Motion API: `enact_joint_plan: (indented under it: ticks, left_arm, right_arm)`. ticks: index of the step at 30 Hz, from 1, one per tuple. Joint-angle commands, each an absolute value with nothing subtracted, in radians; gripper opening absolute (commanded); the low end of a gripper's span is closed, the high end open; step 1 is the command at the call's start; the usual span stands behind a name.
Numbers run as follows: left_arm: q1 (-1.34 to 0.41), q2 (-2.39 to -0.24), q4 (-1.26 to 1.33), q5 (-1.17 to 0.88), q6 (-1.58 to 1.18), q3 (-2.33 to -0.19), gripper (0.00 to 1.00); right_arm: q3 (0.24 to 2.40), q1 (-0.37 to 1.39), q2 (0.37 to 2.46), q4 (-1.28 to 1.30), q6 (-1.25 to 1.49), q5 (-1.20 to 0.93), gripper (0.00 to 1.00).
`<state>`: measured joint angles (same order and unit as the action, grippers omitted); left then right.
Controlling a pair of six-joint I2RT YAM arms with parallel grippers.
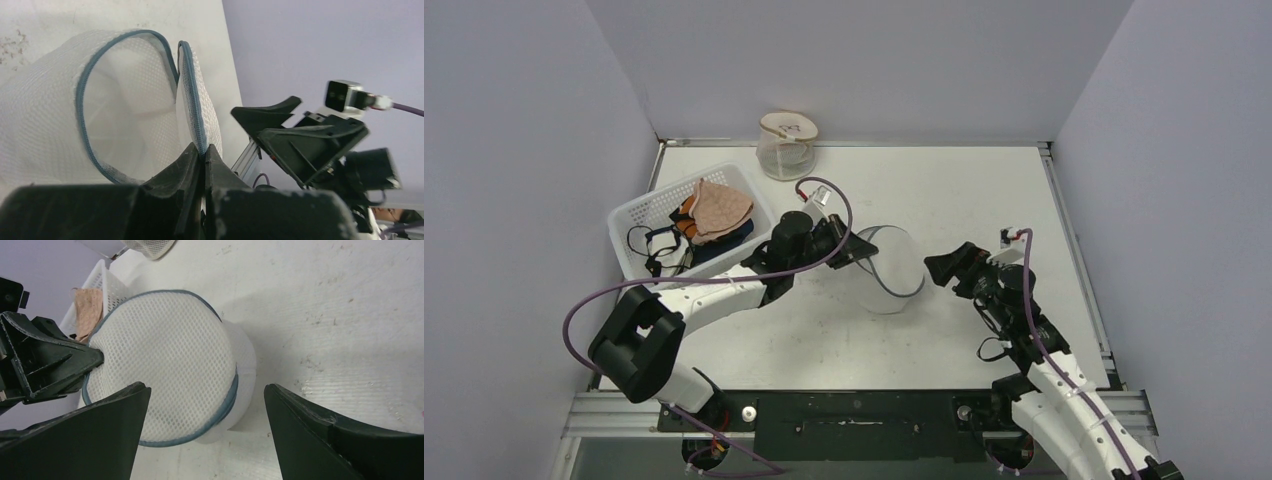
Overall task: Unzip the laundry bag and remove the bra
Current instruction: Close the laundry bag at the center of the board.
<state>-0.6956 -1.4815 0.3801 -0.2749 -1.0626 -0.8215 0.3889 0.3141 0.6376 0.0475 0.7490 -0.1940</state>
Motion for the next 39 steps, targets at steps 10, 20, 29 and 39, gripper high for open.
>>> enact_joint_plan:
  ticks: [10,20,29,39]
  left_arm:
    - [-0.624,-1.471,0.652,-0.42,-1.106,-0.759,0.0]
    - [-0.626,-1.425,0.661,-0.405,-1.11,-0.736,0.0]
    - [-0.635,-1.382,0.669,-0.342,-1.102,-0.703,0.0]
    - [-0.64,-1.368,0.673,-0.32,-1.093,-0.677,0.0]
  right_arm:
    - [0.16,0.177,0.808,-0.551,1.11,-0.617,0.85]
    - [0.101,0.189,0.932,-0.738,1.273,-0.564,0.86]
    - [0.128,0.37,1.075,-0.823,1.373,-0.372,0.79]
    - [0.15,0.431,1.105,-0.807,1.362,-0.233,0.5]
